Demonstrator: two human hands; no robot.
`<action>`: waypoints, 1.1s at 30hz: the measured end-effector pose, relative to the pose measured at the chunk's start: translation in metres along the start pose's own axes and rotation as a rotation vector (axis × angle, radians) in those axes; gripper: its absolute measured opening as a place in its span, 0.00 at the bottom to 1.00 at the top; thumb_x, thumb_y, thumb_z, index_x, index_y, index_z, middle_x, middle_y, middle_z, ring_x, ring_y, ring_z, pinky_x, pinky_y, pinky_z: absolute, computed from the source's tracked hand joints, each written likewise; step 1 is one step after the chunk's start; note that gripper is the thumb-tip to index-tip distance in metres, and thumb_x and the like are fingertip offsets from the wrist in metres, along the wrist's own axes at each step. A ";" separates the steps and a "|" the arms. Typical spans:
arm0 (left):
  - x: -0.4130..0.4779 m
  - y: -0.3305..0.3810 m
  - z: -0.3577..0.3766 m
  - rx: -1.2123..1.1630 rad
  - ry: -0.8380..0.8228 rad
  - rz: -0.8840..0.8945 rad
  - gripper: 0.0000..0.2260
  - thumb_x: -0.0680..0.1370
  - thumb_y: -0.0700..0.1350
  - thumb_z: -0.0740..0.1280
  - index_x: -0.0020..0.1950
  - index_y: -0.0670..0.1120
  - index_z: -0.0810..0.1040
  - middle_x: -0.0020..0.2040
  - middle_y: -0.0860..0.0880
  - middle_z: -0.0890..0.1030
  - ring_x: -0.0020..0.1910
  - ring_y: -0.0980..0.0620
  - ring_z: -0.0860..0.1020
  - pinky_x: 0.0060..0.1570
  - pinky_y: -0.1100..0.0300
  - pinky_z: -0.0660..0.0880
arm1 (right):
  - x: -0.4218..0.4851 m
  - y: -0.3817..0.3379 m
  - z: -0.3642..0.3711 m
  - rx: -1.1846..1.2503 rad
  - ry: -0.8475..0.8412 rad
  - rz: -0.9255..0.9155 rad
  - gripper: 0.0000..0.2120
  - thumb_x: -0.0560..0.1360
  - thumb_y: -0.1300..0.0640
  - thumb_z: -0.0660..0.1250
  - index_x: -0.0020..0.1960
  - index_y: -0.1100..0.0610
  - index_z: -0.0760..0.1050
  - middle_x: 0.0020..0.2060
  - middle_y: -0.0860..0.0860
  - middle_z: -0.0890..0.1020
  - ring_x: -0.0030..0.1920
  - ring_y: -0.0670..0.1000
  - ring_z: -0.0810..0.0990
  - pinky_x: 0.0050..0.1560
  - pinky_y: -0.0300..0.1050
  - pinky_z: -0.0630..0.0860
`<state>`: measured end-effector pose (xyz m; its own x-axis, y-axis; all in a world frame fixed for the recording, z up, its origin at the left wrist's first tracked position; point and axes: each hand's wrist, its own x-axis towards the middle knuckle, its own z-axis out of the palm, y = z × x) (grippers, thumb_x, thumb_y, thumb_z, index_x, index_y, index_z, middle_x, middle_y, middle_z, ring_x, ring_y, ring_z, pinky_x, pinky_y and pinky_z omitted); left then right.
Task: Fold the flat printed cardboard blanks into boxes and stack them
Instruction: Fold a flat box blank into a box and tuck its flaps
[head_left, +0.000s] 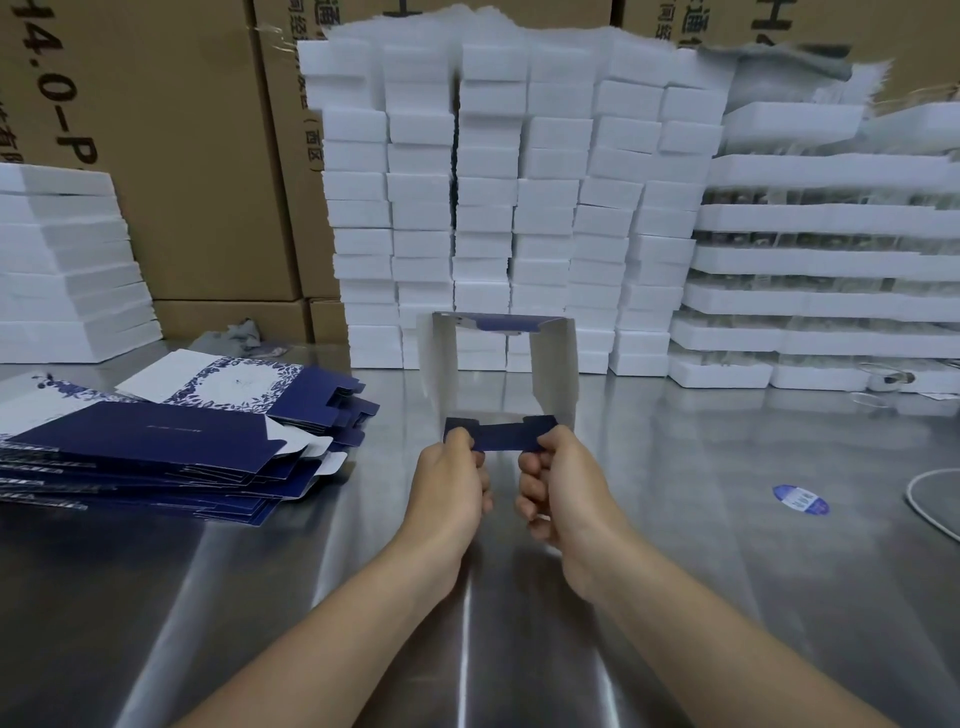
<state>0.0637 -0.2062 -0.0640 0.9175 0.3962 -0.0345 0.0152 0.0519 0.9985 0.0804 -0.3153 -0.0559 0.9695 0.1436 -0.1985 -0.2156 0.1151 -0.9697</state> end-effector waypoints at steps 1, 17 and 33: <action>0.000 0.000 0.000 0.002 0.002 0.006 0.15 0.84 0.45 0.54 0.37 0.49 0.65 0.27 0.52 0.64 0.27 0.53 0.63 0.20 0.66 0.62 | 0.000 0.001 0.000 0.016 0.011 -0.005 0.17 0.81 0.51 0.55 0.34 0.51 0.65 0.25 0.47 0.64 0.23 0.48 0.65 0.23 0.39 0.57; 0.022 -0.011 -0.012 0.051 0.108 0.108 0.18 0.86 0.56 0.58 0.43 0.46 0.75 0.26 0.54 0.76 0.26 0.53 0.75 0.33 0.56 0.72 | 0.008 -0.004 -0.014 -0.252 0.104 -0.194 0.29 0.74 0.25 0.65 0.43 0.52 0.70 0.28 0.44 0.71 0.27 0.47 0.72 0.35 0.44 0.66; 0.013 -0.012 -0.020 0.689 0.197 0.522 0.14 0.77 0.62 0.54 0.42 0.55 0.72 0.37 0.59 0.78 0.36 0.55 0.77 0.32 0.56 0.65 | 0.017 -0.018 -0.028 -0.142 0.260 -0.352 0.29 0.79 0.30 0.60 0.34 0.54 0.70 0.28 0.48 0.72 0.27 0.49 0.70 0.23 0.36 0.66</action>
<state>0.0676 -0.1831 -0.0770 0.7898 0.3692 0.4899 -0.0924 -0.7179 0.6900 0.1043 -0.3428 -0.0455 0.9818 -0.1335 0.1348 0.1326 -0.0253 -0.9908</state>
